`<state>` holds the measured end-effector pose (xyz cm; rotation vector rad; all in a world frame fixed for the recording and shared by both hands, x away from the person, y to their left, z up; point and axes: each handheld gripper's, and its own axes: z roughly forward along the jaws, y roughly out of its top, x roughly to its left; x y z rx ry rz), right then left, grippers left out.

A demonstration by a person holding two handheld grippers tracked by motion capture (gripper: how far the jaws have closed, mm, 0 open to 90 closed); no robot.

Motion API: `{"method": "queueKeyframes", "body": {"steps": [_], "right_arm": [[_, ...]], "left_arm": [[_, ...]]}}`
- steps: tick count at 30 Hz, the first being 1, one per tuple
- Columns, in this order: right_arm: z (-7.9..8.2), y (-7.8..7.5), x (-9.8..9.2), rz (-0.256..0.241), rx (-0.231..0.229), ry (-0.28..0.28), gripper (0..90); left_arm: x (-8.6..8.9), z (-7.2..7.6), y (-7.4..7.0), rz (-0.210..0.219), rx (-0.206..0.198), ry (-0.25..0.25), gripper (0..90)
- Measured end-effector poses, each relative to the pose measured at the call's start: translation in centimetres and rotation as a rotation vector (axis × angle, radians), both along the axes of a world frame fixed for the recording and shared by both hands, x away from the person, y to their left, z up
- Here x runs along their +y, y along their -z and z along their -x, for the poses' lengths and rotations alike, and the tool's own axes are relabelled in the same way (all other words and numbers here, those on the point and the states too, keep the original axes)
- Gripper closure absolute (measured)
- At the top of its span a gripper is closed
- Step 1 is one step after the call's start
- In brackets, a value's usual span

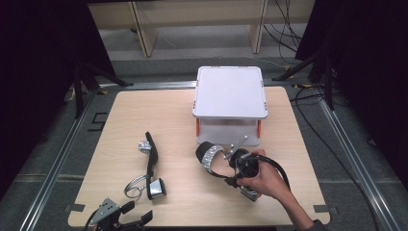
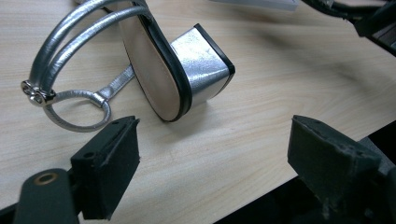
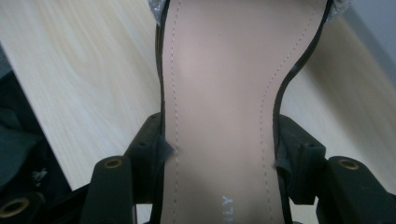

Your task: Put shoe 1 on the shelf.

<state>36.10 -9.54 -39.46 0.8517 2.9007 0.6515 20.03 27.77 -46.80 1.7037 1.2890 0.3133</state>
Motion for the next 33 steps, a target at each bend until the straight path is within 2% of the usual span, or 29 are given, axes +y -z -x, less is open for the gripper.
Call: {"method": "queueKeyframes", "body": {"steps": [1, 2, 4, 7, 8, 9, 10, 11, 17, 20, 24, 25, 26, 27, 30, 33], "right_arm": [[-0.3, -0.4, 0.4, -0.013, -0.008, -0.032, 43.3], [-0.4, -0.8, 0.9, -0.022, 0.003, -0.032, 43.3], [-0.9, -1.7, 1.7, -0.031, -0.013, -0.062, 43.3], [-1.5, -3.3, 3.1, -0.029, -0.017, -0.078, 43.3], [-1.5, -3.3, 3.1, -0.029, -0.017, -0.078, 43.3], [-1.9, -4.3, 4.0, -0.039, -0.017, -0.085, 43.3], [-1.9, -4.3, 4.0, -0.039, -0.017, -0.085, 43.3], [-2.4, -5.4, 4.9, -0.051, -0.024, -0.099, 43.3], [-4.3, -8.9, 7.1, -0.112, -0.042, -0.095, 43.4], [-6.0, -10.9, 7.5, -0.132, -0.062, -0.073, 43.4], [-9.0, -13.3, 7.5, -0.138, -0.113, 0.004, 43.4], [-9.7, -13.9, 7.4, -0.139, -0.111, 0.043, 43.4], [-9.7, -13.9, 7.4, -0.139, -0.111, 0.043, 43.4], [-11.6, -14.7, 7.0, -0.134, -0.122, 0.090, 43.4], [-14.0, -15.3, 6.6, -0.108, -0.103, 0.191, 43.4], [-16.3, -15.3, 6.0, -0.088, -0.112, 0.244, 43.4]], "left_arm": [[0.0, 0.0, 0.0, 0.004, -0.002, -0.001, 16.2], [-0.1, 0.0, 0.0, 0.002, -0.001, 0.001, 16.2], [0.0, -0.1, 0.1, 0.003, -0.009, 0.010, 16.3], [0.0, -0.1, 0.1, 0.011, -0.011, 0.002, 16.2], [0.0, -0.1, 0.1, 0.011, -0.011, 0.002, 16.3], [0.0, 0.0, 0.0, 0.000, 0.000, 0.003, 16.2], [0.0, 0.0, 0.0, 0.000, 0.000, 0.003, 16.3], [0.0, 0.0, 0.0, 0.001, -0.001, 0.003, 16.3], [0.0, 0.0, 0.0, 0.021, -0.019, 0.009, 16.3], [0.0, 0.1, -0.1, 0.002, -0.007, 0.012, 16.3], [-0.2, 0.1, -0.1, 0.009, -0.006, 0.014, 16.4], [-0.2, 0.1, -0.1, 0.009, -0.006, 0.014, 16.4], [-0.2, 0.1, -0.1, 0.009, -0.006, 0.014, 16.3], [-0.2, 0.1, -0.1, 0.009, -0.007, 0.016, 16.3], [-0.1, 0.1, -0.2, 0.006, -0.007, 0.018, 16.3], [-0.1, 0.1, -0.2, 0.010, -0.010, 0.017, 16.3]]}}
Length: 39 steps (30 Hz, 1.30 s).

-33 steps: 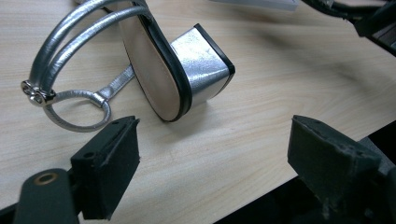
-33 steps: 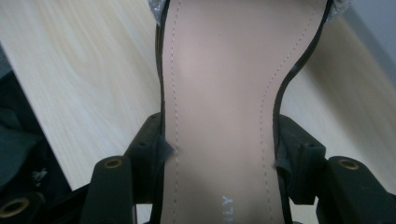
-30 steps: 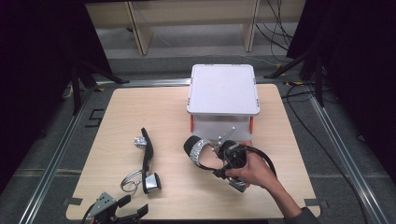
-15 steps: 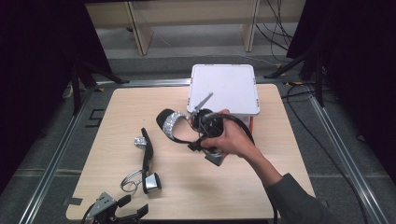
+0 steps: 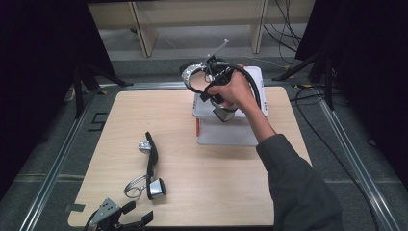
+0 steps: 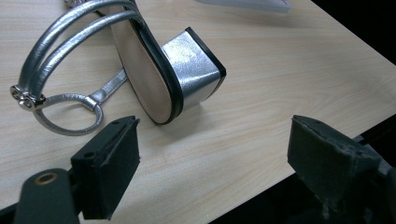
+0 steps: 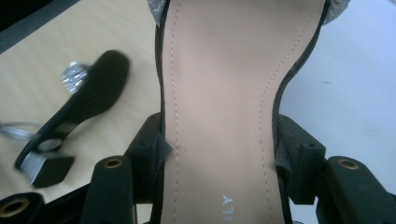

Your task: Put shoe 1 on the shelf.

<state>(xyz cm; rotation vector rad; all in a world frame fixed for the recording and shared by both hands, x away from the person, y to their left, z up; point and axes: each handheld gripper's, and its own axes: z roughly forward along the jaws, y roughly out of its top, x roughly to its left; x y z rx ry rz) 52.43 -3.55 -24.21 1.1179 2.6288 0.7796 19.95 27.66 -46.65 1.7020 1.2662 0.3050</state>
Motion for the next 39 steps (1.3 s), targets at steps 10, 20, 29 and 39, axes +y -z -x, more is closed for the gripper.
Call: {"method": "queueKeyframes", "body": {"steps": [10, 20, 29, 39], "right_arm": [[-5.0, 1.8, -1.3, 0.045, 0.125, 0.264, 43.4], [-7.7, 3.6, -1.4, 0.036, 0.204, 0.390, 43.2], [-7.7, 3.4, -0.8, 0.003, 0.202, 0.438, 32.1], [-4.4, -1.2, -4.0, -0.167, 0.052, 0.282, 28.0]], "left_arm": [[0.0, 0.0, 0.0, 0.010, -0.003, 0.005, 16.3], [0.0, 0.0, 0.0, 0.014, -0.002, 0.004, 16.3], [0.0, 0.1, -0.2, 0.010, -0.002, 0.006, 16.3], [0.0, 0.1, -0.1, 0.008, -0.001, 0.003, 16.3]]}}
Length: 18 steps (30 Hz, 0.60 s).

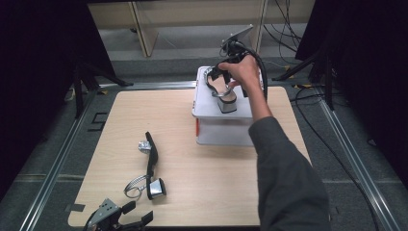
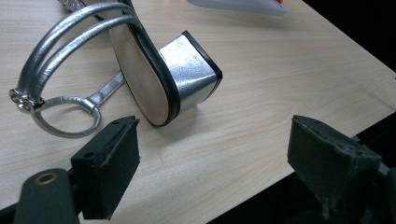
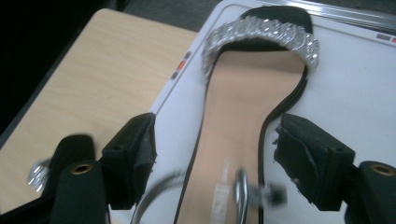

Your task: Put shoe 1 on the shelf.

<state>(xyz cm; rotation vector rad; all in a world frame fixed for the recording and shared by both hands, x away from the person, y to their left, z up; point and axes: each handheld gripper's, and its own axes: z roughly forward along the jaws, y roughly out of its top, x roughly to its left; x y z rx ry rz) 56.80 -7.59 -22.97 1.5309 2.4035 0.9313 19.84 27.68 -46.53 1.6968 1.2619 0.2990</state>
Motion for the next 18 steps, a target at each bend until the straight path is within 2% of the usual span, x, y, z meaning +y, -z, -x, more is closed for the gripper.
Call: {"method": "queueKeyframes", "body": {"steps": [2, 3, 5, 8, 10, 11, 13, 17, 18], "right_arm": [[1.3, -0.7, -0.9, -0.011, -0.022, -0.027, 28.1], [1.3, -0.7, -0.9, -0.011, -0.022, -0.027, 28.1], [3.0, -1.0, -2.5, -0.040, -0.006, -0.064, 26.7], [4.6, -0.1, -3.7, -0.010, -0.007, -0.122, 24.3], [5.4, 0.8, -4.2, -0.002, 0.005, -0.158, 24.1], [5.7, 1.3, -4.3, 0.002, 0.021, -0.161, 24.4], [5.9, 2.4, -4.5, 0.023, 0.035, -0.171, 25.9], [5.4, 3.7, -4.2, 0.042, 0.040, -0.173, 36.2], [5.3, 3.9, -4.1, 0.038, 0.044, -0.183, 39.2]], "left_arm": [[0.0, 0.0, 0.0, -0.009, 0.002, 0.002, 16.3], [0.0, 0.0, 0.0, -0.009, 0.002, 0.002, 16.3], [-0.1, -0.1, 0.2, 0.007, -0.009, 0.000, 16.3], [-0.1, -0.1, 0.1, -0.007, 0.001, -0.005, 16.3], [-0.1, -0.1, 0.1, -0.005, 0.002, -0.015, 16.3], [0.1, -0.1, 0.2, -0.021, 0.008, -0.006, 16.3], [0.0, -0.1, 0.2, -0.021, 0.008, -0.007, 16.3], [0.1, -0.1, 0.2, -0.023, 0.009, -0.005, 16.4], [0.0, -0.2, 0.4, 0.004, -0.005, -0.011, 16.3]]}}
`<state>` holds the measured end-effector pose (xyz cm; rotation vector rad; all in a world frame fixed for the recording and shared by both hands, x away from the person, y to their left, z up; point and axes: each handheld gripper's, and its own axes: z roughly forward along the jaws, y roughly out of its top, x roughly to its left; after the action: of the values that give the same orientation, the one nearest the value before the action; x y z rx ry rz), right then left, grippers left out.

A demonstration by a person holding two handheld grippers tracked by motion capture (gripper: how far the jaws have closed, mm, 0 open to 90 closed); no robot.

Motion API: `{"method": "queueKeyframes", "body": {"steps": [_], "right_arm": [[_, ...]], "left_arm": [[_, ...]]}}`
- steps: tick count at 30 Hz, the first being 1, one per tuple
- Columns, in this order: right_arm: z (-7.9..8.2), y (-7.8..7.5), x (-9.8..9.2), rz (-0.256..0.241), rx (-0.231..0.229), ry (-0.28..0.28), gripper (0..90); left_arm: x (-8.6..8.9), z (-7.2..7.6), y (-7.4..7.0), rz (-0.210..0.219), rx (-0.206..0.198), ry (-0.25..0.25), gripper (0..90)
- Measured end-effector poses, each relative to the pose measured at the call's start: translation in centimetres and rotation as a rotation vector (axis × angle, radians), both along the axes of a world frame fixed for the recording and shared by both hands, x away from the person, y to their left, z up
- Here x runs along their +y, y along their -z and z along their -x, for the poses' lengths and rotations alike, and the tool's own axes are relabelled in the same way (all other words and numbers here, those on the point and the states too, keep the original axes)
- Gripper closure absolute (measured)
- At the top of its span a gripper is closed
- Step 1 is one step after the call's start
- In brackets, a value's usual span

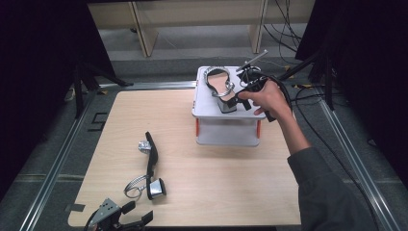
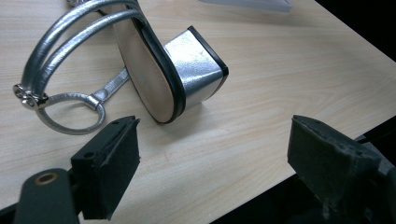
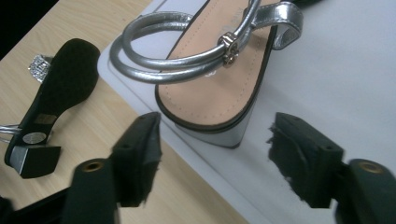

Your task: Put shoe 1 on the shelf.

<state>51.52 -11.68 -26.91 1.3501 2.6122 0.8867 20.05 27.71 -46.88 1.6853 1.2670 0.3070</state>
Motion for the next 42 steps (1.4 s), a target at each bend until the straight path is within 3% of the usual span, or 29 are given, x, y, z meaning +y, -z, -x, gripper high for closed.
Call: {"method": "queueKeyframes", "body": {"steps": [1, 2, 6, 9, 13, 16, 18, 20, 23, 27, 30, 32, 34, 35, 36, 37, 38, 40, 41, 42], "right_arm": [[0.1, 0.1, 0.3, 0.000, 0.021, 0.006, 44.8], [0.1, 0.1, 0.7, 0.009, 0.018, 0.001, 43.6], [0.5, 0.1, 2.1, 0.118, -0.050, -0.038, 44.0], [0.9, 0.1, 2.9, 0.096, -0.035, -0.056, 44.7], [1.1, 0.2, 3.6, 0.102, -0.047, -0.056, 39.3], [1.2, 0.3, 3.5, 0.080, -0.060, -0.055, 36.1], [2.3, 0.3, 2.8, 0.035, -0.083, -0.034, 31.3], [2.7, 0.2, 2.5, 0.024, -0.098, -0.039, 30.8], [5.1, 0.4, 1.1, -0.028, -0.137, -0.074, 29.5], [7.8, 2.3, 0.1, -0.032, -0.159, -0.134, 30.6], [10.1, 4.4, -0.2, -0.053, -0.154, -0.177, 30.7], [11.4, 6.1, -0.2, -0.074, -0.128, -0.209, 30.4], [12.6, 7.7, -0.3, -0.091, -0.090, -0.213, 30.1], [12.6, 7.7, -0.3, -0.091, -0.090, -0.213, 30.1], [12.9, 8.5, -0.4, -0.088, -0.112, -0.231, 30.1], [13.3, 9.3, -0.5, -0.094, -0.100, -0.227, 30.1], [14.1, 10.8, -0.8, -0.109, -0.096, -0.204, 30.1], [14.4, 12.5, -1.2, -0.114, -0.107, -0.207, 30.6], [14.6, 13.2, -1.3, -0.099, -0.066, -0.195, 30.4], [14.8, 13.9, -1.6, -0.083, -0.054, -0.204, 30.5]], "left_arm": [[0.0, 0.0, 0.0, -0.001, 0.001, 0.000, 16.3], [0.0, 0.0, 0.0, 0.000, 0.002, 0.002, 16.3], [0.0, 0.1, -0.2, -0.017, 0.014, 0.002, 16.3], [0.0, 0.2, -0.2, -0.015, 0.013, -0.002, 16.3], [0.0, 0.1, -0.2, -0.008, 0.006, -0.001, 16.3], [0.0, 0.2, -0.3, -0.010, 0.008, -0.001, 16.3], [-0.1, 0.1, -0.1, 0.012, -0.004, -0.006, 16.3], [-0.1, 0.1, -0.1, 0.014, -0.005, -0.004, 16.3], [-0.1, 0.1, -0.1, 0.007, -0.005, -0.004, 16.3], [-0.1, 0.1, -0.2, -0.012, 0.011, -0.007, 16.2], [-0.1, 0.0, 0.0, 0.005, 0.002, -0.008, 16.2], [0.0, 0.0, -0.1, -0.013, 0.017, -0.014, 16.2], [0.1, -0.1, 0.1, -0.001, 0.008, -0.023, 16.3], [0.1, -0.1, 0.1, -0.001, 0.008, -0.023, 16.5], [0.2, -0.1, 0.1, -0.012, 0.017, -0.026, 16.5], [0.2, -0.1, 0.1, -0.005, 0.015, -0.030, 16.9], [0.2, -0.1, 0.1, -0.016, 0.027, -0.033, 18.3], [0.1, -0.1, 0.1, -0.015, 0.029, -0.034, 19.4], [0.2, -0.2, 0.1, -0.024, 0.026, -0.020, 20.0], [0.1, -0.2, 0.1, -0.021, 0.028, -0.021, 20.8]]}}
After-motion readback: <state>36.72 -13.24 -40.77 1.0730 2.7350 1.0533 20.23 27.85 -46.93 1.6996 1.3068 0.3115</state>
